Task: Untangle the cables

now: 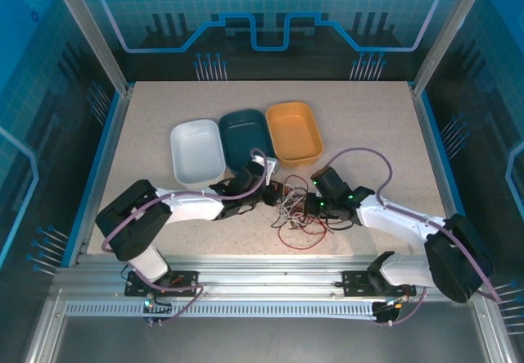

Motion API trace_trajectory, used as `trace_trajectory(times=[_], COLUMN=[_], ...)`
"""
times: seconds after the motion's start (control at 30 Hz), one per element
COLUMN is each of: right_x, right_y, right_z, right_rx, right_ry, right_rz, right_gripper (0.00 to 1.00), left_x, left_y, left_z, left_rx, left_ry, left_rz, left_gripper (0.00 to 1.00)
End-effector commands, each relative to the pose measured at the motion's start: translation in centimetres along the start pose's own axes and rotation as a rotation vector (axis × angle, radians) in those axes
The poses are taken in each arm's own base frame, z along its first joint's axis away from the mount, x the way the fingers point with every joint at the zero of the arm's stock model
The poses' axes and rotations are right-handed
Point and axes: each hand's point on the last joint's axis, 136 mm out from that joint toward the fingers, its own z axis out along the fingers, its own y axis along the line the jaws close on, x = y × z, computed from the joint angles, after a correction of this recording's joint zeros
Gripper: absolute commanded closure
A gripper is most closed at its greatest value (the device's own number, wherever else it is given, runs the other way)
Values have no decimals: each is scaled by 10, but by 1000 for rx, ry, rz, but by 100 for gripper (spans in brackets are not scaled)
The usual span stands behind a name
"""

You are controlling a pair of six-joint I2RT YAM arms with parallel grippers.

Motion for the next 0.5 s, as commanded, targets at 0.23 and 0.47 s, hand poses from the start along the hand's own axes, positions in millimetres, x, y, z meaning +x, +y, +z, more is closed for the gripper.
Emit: trace_trajectory(times=[0.23, 0.47], right_x=[-21, -38], right_y=[48, 50], right_z=[4, -32], right_rx=[73, 204], right_ry=[-10, -67], right_rz=[-139, -235], right_gripper=[100, 100], left_x=[-12, -20], left_y=[14, 26], left_z=[-49, -81], left_rx=[-114, -184], left_ry=[-71, -132], left_rz=[47, 50], left_gripper=[100, 100])
